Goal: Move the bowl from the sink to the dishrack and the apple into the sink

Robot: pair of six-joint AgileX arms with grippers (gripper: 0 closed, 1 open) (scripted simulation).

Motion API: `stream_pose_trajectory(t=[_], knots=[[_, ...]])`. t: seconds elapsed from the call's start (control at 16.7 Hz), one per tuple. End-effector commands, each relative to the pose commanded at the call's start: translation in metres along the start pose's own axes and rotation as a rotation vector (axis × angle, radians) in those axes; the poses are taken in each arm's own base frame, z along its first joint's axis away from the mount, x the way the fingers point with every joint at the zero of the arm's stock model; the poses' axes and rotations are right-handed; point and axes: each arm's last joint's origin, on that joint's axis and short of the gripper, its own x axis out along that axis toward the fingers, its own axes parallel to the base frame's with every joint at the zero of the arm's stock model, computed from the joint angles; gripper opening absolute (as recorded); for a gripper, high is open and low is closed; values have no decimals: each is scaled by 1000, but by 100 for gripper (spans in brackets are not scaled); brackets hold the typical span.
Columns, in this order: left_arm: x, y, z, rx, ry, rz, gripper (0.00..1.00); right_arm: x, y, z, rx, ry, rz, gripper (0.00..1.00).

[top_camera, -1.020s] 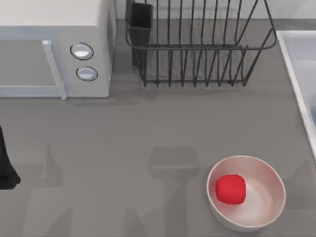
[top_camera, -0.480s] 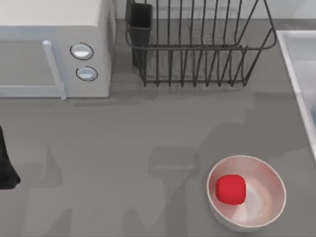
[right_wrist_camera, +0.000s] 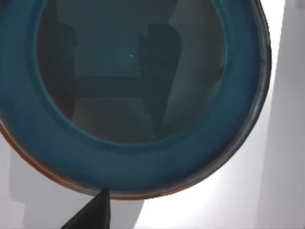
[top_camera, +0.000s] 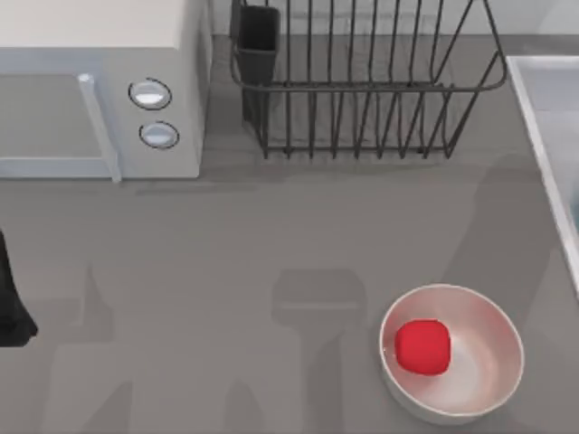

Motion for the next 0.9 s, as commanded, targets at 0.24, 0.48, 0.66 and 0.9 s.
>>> stream_pose_trajectory(t=[0.24,0.48,0.66,0.9], knots=[[0,0,0,0,0,0,100,-2,-13,11,1,-48,-20,100],[0,0,0,0,0,0,100,-2,-13,11,1,-50,-21,100],[0,0,0,0,0,0,100,4,-12,12,0,-50,-20,100],[0,0,0,0,0,0,100,52,-15,17,1,-54,-22,100]])
